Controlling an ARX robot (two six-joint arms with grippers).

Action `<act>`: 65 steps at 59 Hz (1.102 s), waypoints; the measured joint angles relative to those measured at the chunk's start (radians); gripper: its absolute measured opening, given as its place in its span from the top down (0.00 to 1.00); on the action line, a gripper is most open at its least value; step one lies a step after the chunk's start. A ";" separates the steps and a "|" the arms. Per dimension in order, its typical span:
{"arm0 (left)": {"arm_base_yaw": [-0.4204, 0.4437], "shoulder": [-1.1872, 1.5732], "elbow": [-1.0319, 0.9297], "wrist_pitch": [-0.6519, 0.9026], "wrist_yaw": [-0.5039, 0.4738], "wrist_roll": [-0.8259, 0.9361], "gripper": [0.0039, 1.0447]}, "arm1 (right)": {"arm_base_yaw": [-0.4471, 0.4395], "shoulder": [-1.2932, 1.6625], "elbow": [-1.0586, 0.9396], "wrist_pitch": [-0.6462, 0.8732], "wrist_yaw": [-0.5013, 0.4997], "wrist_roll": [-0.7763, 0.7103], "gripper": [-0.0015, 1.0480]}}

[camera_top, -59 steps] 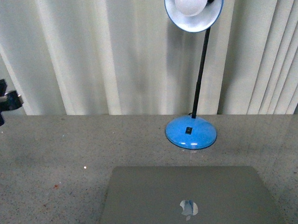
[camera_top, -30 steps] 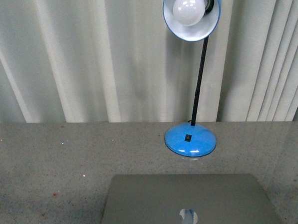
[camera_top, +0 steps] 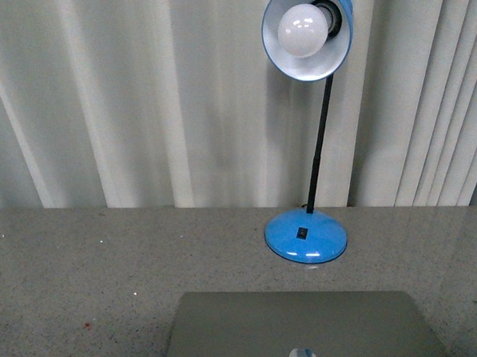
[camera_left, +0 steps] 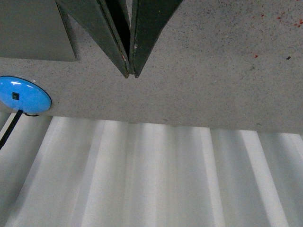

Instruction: Close laptop

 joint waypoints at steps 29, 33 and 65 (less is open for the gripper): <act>0.000 -0.338 -0.002 -0.304 0.000 0.000 0.97 | 0.000 -0.359 -0.018 -0.321 0.000 0.002 0.97; 0.000 -0.372 -0.002 -0.338 0.000 0.000 0.97 | 0.000 -0.395 -0.018 -0.356 0.000 0.002 0.97; 0.000 -0.577 -0.002 -0.540 0.000 0.000 0.97 | 0.000 -0.610 -0.018 -0.566 0.000 0.002 0.97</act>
